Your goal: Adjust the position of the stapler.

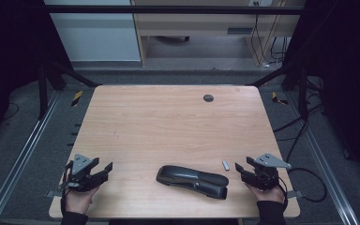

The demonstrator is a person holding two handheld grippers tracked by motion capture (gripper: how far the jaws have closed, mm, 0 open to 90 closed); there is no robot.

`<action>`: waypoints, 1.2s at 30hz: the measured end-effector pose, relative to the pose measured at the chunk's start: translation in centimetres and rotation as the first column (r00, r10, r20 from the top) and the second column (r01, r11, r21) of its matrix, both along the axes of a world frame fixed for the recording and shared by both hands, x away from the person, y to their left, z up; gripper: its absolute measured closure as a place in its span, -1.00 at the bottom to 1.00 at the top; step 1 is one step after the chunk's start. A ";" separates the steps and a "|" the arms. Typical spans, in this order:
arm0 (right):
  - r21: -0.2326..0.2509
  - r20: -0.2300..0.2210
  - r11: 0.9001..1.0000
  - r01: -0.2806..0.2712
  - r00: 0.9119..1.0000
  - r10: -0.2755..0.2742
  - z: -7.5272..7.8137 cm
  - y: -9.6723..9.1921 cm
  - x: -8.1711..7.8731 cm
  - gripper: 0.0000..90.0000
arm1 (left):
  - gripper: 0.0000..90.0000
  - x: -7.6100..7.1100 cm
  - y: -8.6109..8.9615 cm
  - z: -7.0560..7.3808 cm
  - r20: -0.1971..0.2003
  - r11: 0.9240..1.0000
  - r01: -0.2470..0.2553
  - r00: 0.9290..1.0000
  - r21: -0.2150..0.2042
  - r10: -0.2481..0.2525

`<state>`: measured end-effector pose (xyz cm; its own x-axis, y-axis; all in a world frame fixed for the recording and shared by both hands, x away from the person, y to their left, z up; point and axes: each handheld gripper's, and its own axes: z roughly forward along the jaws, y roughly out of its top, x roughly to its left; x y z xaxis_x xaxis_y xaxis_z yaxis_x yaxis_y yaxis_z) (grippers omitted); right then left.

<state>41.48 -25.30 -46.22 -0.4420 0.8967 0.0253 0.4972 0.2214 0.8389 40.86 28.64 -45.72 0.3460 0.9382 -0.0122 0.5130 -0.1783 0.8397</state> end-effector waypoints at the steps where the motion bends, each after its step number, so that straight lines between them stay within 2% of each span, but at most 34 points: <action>1: -0.002 -0.010 1.000 -0.018 1.000 0.018 0.1 0.2 -0.1 0.08 | -0.09 -0.1 -0.2 0.0 0.001 1.000 0.012 1.000 -0.012 -0.012; 11: 0.004 -0.004 0.999 -0.042 0.999 0.042 1.0 0.5 -0.6 0.19 | -0.08 -0.4 -1.0 -0.1 -0.001 0.999 0.033 0.999 0.014 -0.033; 14: -0.003 0.020 0.998 -0.056 0.998 0.056 1.6 0.7 -1.0 0.29 | -0.06 -0.4 -1.1 -0.1 -0.005 0.999 0.038 0.999 0.017 -0.038; 26: 0.006 0.025 0.993 -0.116 0.993 0.116 3.0 1.1 -1.7 0.64 | -0.05 -0.3 -1.3 -0.1 -0.011 0.998 0.048 0.999 0.041 -0.048; 31: 0.028 0.030 0.988 -0.150 0.988 0.149 3.9 1.2 -2.1 0.81 | -0.05 -0.3 -1.4 -0.2 -0.013 0.998 0.049 0.999 0.047 -0.049; 36: 0.040 0.034 0.979 -0.202 0.979 0.200 4.6 2.1 -2.5 0.95 | -0.05 -0.3 -1.4 -0.2 -0.015 0.997 0.049 0.999 0.054 -0.048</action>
<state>38.96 -23.22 -41.64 -0.6143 0.7877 0.0460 0.4211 0.2779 0.8634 40.59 27.22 -45.90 0.3911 0.9197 0.0334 0.5143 -0.2485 0.8208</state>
